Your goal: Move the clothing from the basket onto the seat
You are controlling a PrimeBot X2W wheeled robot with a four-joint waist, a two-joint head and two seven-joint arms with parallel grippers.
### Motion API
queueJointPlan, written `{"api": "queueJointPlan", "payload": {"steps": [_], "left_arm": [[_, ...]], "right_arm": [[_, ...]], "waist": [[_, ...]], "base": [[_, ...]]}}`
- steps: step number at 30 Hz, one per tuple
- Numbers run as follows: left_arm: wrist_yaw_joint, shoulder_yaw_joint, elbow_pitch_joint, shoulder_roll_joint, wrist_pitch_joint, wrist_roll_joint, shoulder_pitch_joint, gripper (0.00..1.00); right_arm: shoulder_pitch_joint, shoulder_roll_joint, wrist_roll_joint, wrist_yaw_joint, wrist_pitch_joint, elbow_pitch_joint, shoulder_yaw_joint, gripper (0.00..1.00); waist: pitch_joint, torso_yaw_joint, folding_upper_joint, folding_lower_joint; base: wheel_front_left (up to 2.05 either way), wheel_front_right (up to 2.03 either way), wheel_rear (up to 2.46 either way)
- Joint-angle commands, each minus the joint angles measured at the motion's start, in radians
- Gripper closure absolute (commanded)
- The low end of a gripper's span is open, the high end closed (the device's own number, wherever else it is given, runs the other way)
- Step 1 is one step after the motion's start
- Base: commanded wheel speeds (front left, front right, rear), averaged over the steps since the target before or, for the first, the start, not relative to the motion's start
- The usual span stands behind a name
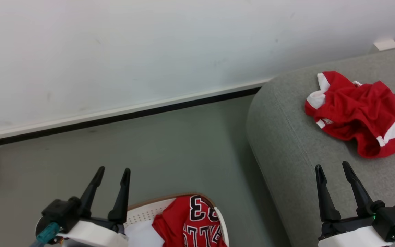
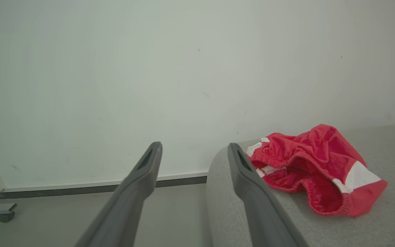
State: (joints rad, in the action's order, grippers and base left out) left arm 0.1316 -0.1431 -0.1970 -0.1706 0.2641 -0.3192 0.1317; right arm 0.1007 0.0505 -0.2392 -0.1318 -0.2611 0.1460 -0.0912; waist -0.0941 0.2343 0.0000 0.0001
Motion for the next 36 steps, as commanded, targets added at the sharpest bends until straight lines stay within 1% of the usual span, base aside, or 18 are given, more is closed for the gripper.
{"api": "queueJointPlan", "payload": {"steps": [1, 8, 14, 20, 22, 23, 24, 28, 36], "left_arm": [[-0.001, -0.008, 0.001, -0.013, 0.000, -0.005, 0.012, 0.00], [-0.001, -0.108, -0.039, -0.065, 0.000, -0.018, 0.056, 0.00], [-0.001, -0.257, -0.127, -0.128, -0.007, -0.036, 0.126, 0.00], [-0.001, -0.438, -0.219, -0.199, -0.063, -0.053, 0.228, 0.00], [-0.001, -0.488, -0.251, -0.215, -0.082, -0.077, 0.264, 0.00], [-0.001, -0.509, -0.268, -0.226, -0.093, -0.083, 0.282, 0.00], [-0.001, -0.509, -0.268, -0.226, -0.093, -0.083, 0.282, 0.00], [-0.001, -0.601, -0.336, -0.267, -0.132, -0.115, 0.354, 0.00], [-0.001, -0.795, -0.430, -0.325, -0.203, -0.185, 0.479, 0.00]], "right_arm": [[0.016, -0.001, 0.005, 0.002, -0.003, -0.008, -0.001, 0.00], [0.052, -0.002, -0.021, 0.002, -0.003, -0.049, 0.004, 0.00], [0.091, -0.002, -0.039, 0.002, -0.003, -0.088, 0.013, 0.00], [0.134, -0.002, -0.054, 0.002, -0.003, -0.136, 0.026, 0.00], [0.149, -0.002, -0.058, 0.002, -0.003, -0.154, 0.030, 0.00], [0.153, -0.002, -0.061, 0.002, -0.003, -0.167, 0.032, 0.00], [0.153, -0.002, -0.061, 0.002, -0.003, -0.167, 0.032, 0.00], [0.183, -0.002, -0.078, 0.002, -0.003, -0.207, 0.039, 0.00], [0.227, -0.002, -0.106, 0.002, -0.003, -0.270, 0.047, 0.00]], "waist": [[-0.029, 0.028, 0.0000, -0.0001], [-0.122, 0.080, 0.0000, -0.0001], [-0.217, 0.110, 0.0000, -0.0001], [-0.327, 0.133, 0.0000, -0.0001], [-0.365, 0.141, 0.0000, -0.0001], [-0.385, 0.145, 0.0000, -0.0001], [-0.385, 0.145, 0.0000, -0.0001], [-0.458, 0.161, 0.0000, -0.0001], [-0.582, 0.195, 0.0000, -0.0001]], "base": [[0.00, 0.00, 0.00], [0.00, 0.00, 0.00], [0.00, 0.00, 0.00], [0.00, 0.00, 0.00], [0.00, 0.00, 0.00], [0.00, 0.00, 0.00], [0.00, 0.00, 0.00], [0.00, 0.00, 0.00], [0.00, 0.00, 0.00]]}}
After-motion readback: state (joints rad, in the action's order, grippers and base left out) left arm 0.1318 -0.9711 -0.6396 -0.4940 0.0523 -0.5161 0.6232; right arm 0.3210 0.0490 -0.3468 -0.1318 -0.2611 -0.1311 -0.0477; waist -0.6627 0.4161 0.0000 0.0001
